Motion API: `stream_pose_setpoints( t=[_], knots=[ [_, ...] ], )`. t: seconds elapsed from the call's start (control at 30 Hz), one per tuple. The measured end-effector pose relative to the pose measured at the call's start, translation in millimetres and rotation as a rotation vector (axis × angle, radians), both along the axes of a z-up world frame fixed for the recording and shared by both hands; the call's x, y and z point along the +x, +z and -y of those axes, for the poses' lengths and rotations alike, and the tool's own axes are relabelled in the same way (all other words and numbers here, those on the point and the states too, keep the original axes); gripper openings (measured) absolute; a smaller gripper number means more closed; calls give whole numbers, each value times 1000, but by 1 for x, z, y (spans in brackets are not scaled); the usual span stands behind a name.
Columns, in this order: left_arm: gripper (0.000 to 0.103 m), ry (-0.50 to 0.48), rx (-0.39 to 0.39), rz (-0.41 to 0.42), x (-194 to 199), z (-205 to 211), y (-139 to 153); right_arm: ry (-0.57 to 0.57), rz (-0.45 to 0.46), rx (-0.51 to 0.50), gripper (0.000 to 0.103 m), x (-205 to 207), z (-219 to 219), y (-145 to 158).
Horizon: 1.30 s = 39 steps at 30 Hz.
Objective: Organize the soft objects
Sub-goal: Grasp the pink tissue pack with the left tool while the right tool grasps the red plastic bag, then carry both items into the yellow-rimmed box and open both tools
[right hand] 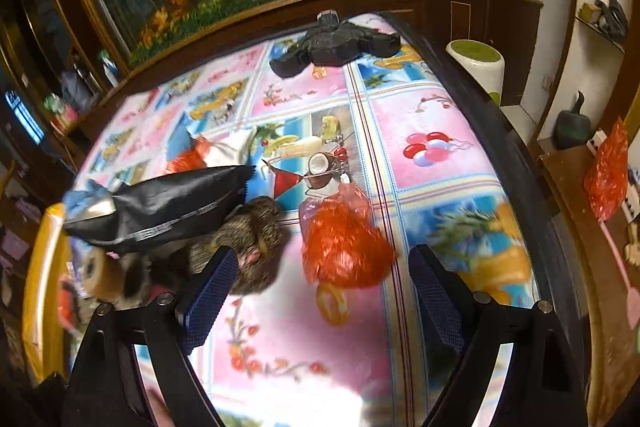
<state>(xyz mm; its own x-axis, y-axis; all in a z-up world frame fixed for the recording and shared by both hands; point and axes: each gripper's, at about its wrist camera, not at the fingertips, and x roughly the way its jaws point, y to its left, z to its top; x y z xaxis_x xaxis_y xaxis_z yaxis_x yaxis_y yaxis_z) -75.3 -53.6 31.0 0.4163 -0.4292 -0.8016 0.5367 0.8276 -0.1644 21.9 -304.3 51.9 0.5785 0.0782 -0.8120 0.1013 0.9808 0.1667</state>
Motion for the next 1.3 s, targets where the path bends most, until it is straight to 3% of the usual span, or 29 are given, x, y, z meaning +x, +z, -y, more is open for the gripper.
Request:
stream_pose_setpoints(
  t=[0.1, 0.17, 0.2, 0.3, 0.4, 0.57, 0.7, 0.83, 0.93, 1.03, 1.17, 1.3],
  knots=[
    [92, 49, 47, -44, 7, 6, -14, -5, -49, -18, 69, 20, -6, -16],
    [69, 80, 99, 8, 4, 6, -13, -14, -66, -34, 57, 25, -9, -23],
    [48, 78, 121, 21, 2, 6, -12, -17, -76, -39, 41, 26, -10, -27],
    [48, 89, 14, -52, 0, -15, -5, -28, -59, -36, 40, 17, -13, -24],
    [48, 122, -73, -46, -11, -43, 12, -28, -16, -38, 40, -10, -16, -10],
    [48, 161, -238, 8, -36, -101, 60, 22, 51, 6, 40, -67, -31, 27],
    [48, 239, -343, 58, -42, -155, 104, 124, 117, 45, 40, -97, -66, 65],
    [48, 334, -382, 97, -35, -211, 140, 254, 171, 134, 40, -106, -110, 102],
    [48, 409, -346, 124, -15, -245, 159, 362, 163, 250, 41, -97, -150, 121],
    [48, 486, -262, 134, 26, -267, 161, 446, 130, 345, 41, -72, -196, 128],
    [48, 552, -211, 88, 81, -284, 130, 492, 58, 384, 41, -14, -260, 111],
    [48, 608, -274, -8, 117, -306, 79, 473, -24, 363, 41, 38, -302, 73]
  ],
)
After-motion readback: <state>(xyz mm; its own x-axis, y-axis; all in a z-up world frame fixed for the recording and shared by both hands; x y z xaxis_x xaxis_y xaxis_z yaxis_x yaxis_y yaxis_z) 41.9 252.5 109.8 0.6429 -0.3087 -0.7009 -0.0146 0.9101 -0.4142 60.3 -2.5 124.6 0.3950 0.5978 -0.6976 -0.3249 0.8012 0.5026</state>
